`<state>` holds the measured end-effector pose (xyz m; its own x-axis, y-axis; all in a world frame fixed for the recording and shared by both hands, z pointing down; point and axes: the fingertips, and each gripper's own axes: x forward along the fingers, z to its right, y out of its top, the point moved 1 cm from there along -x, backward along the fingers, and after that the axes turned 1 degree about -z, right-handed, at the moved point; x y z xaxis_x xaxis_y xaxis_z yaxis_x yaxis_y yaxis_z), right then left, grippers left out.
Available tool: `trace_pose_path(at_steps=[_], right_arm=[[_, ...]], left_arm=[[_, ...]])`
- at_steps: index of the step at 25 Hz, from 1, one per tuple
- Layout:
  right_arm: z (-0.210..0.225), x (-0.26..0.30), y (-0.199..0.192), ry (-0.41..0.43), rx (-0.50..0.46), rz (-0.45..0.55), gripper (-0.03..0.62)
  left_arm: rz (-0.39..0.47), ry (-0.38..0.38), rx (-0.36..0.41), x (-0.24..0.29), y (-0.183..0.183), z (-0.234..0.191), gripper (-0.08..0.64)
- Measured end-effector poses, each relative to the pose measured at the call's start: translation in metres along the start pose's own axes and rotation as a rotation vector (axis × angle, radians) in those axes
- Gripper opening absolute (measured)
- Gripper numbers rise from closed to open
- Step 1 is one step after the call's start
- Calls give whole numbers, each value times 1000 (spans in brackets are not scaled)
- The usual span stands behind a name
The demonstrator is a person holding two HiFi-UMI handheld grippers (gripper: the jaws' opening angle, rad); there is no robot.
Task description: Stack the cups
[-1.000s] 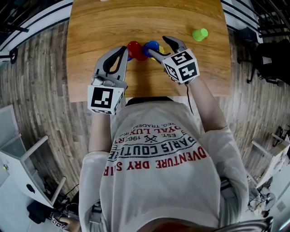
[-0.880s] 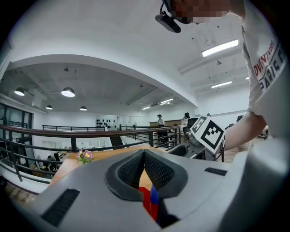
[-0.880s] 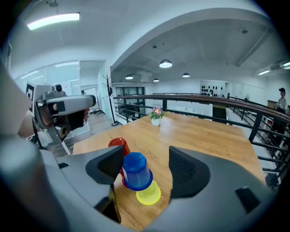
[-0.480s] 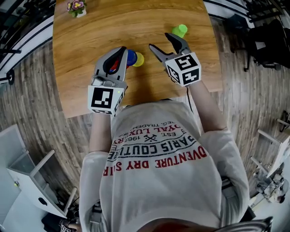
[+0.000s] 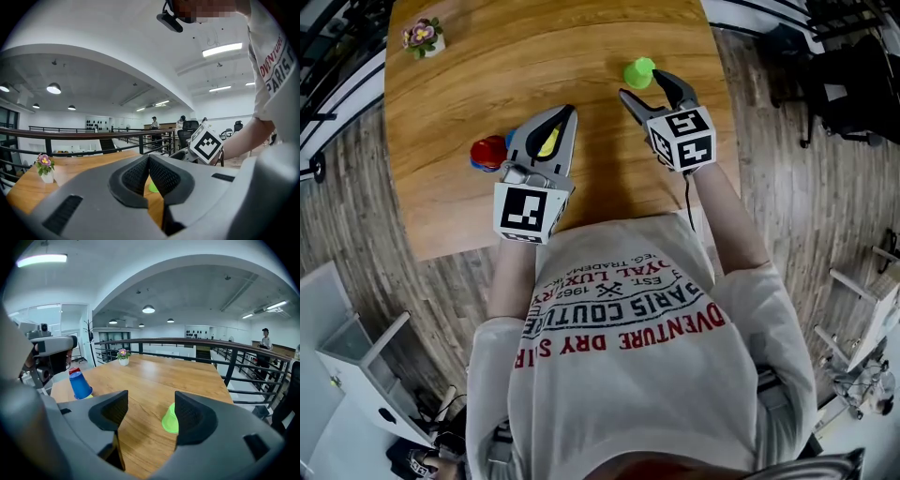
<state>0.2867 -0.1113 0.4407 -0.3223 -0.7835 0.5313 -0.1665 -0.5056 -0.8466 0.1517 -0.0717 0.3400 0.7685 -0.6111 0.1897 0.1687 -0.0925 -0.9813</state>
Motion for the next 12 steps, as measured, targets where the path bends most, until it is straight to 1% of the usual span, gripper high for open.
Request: trace_pose_path(at_steps=[6,9,12], right_arm=[[33,26,-23,1,39,-45,305],[50,42,-33,3,66,-78,305],[55,59,-41,12,81,-108,305]], left_arm=[[-55,13,-12,20,-9,14,17],[-76,22,-26,34,-13,13,17],[-92,27,-30,42,-15,8,16]])
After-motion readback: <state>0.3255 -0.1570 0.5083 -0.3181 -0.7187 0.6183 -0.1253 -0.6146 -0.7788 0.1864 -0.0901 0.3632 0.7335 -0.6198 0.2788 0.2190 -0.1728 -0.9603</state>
